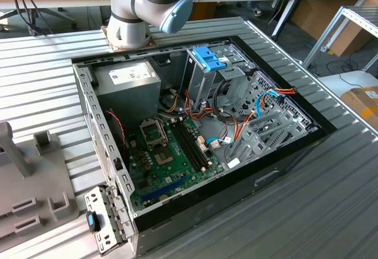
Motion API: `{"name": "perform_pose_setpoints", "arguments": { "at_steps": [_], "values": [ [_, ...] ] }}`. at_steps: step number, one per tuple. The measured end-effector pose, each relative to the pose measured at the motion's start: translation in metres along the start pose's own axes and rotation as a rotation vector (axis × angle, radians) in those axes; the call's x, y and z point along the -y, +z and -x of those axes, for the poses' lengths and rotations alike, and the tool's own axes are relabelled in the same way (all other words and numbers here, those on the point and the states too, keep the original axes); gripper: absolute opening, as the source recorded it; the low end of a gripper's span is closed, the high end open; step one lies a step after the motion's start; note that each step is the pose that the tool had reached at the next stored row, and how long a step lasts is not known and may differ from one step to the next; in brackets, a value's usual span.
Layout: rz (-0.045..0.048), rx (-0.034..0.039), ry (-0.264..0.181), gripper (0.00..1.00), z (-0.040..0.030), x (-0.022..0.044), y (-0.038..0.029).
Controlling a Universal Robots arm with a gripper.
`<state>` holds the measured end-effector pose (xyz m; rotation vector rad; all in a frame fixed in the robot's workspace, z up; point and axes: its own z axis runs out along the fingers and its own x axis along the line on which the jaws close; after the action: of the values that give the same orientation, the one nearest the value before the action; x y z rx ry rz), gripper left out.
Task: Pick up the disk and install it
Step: 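Pick up the disk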
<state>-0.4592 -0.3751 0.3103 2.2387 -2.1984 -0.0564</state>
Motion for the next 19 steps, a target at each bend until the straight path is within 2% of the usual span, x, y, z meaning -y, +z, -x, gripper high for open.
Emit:
{"name": "perform_pose_setpoints", "arguments": {
  "at_steps": [13, 19],
  "values": [
    [-0.0001, -0.0003, 0.001, 0.36, -0.0009, 0.0000, 0.0004],
    [-0.0002, -0.0003, 0.001, 0.36, -0.0007, -0.0002, -0.0073]
  ]
}}
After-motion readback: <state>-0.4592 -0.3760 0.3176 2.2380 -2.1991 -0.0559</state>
